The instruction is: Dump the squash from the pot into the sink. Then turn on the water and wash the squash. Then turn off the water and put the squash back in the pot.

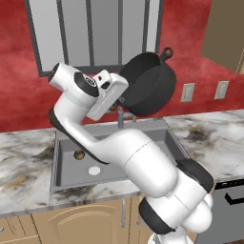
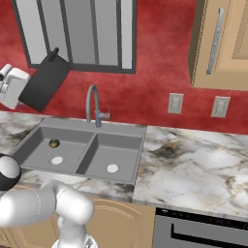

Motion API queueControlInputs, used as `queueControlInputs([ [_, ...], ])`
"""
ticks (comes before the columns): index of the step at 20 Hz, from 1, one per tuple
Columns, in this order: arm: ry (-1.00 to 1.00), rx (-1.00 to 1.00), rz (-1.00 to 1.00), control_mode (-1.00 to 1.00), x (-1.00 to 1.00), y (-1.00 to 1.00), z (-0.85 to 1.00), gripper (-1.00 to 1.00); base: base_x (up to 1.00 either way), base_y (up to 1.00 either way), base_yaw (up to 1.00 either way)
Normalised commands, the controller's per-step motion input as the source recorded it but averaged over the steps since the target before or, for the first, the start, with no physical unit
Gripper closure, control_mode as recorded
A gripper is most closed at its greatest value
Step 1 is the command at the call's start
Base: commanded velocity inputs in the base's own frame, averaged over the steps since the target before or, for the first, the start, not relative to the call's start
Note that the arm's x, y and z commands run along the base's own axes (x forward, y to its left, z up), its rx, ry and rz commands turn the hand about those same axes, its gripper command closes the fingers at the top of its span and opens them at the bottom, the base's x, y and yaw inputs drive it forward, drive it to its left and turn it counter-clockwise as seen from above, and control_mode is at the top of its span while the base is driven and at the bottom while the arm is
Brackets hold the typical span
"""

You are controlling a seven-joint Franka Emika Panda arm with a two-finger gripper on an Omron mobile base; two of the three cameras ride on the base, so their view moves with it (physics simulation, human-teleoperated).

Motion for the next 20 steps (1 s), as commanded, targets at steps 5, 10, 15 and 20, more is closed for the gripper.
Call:
queueControlInputs([
  [5,-0.04,0.01,-0.15,-1.0,0.0,-1.0,-0.1,1.0,0.0,0.0,0.0],
  [10,0.0,0.02,-0.14,-1.0,0.0,-1.0,-0.05,1.0,0.0,0.0,0.0],
  [15,0.0,0.12,-0.12,-1.0,0.0,-1.0,-0.07,1.0,0.0,0.0,0.0],
  [20,0.0,0.26,-0.04,-1.0,0.0,-0.99,-0.17,1.0,0.0,0.0,0.0],
])
